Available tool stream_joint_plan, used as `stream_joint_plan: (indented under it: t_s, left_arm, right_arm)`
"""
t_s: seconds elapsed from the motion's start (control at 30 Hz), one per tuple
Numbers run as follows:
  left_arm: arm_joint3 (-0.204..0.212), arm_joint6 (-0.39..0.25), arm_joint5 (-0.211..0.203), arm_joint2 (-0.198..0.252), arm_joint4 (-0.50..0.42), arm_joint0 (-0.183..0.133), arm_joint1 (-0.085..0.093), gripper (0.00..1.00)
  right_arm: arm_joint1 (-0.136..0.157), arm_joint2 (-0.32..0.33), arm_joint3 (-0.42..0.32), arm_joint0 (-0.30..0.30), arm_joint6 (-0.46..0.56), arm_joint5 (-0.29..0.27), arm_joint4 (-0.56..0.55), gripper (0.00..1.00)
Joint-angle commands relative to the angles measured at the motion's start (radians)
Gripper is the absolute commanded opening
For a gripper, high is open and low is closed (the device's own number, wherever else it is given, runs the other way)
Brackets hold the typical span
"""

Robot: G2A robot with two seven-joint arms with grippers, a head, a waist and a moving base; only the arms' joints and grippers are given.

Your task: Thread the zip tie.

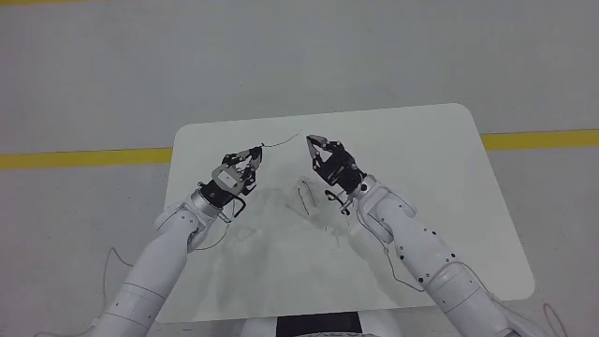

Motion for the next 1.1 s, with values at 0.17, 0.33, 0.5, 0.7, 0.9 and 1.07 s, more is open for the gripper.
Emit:
stream_joint_plan:
  t_s: [0.17, 0.33, 0.5, 0.7, 0.9, 1.07]
  left_arm:
    - [0.0, 0.0, 0.0, 0.0, 0.0, 0.0, 0.0, 0.0]
    - [0.0, 0.0, 0.0, 0.0, 0.0, 0.0, 0.0, 0.0]
    - [0.0, 0.0, 0.0, 0.0, 0.0, 0.0, 0.0, 0.0]
    - [0.0, 0.0, 0.0, 0.0, 0.0, 0.0, 0.0, 0.0]
    - [0.0, 0.0, 0.0, 0.0, 0.0, 0.0, 0.0, 0.0]
    - [0.0, 0.0, 0.0, 0.0, 0.0, 0.0, 0.0, 0.0]
  right_arm:
    - [0.002, 0.014, -0.009, -0.008, 0.024, -0.027, 0.011, 1.0]
    - [0.002, 0.014, -0.009, -0.008, 0.024, -0.027, 0.011, 1.0]
    - [0.002, 0.014, -0.009, -0.008, 0.024, -0.027, 0.011, 1.0]
    - [0.002, 0.027, -0.011, -0.013, 0.031, -0.024, 0.036, 1.0]
    - [0.008, 0.124, -0.001, -0.034, 0.084, -0.123, 0.298, 1.0]
    - [0.008, 0.154, -0.026, -0.055, 0.259, -0.175, 0.67, 1.0]
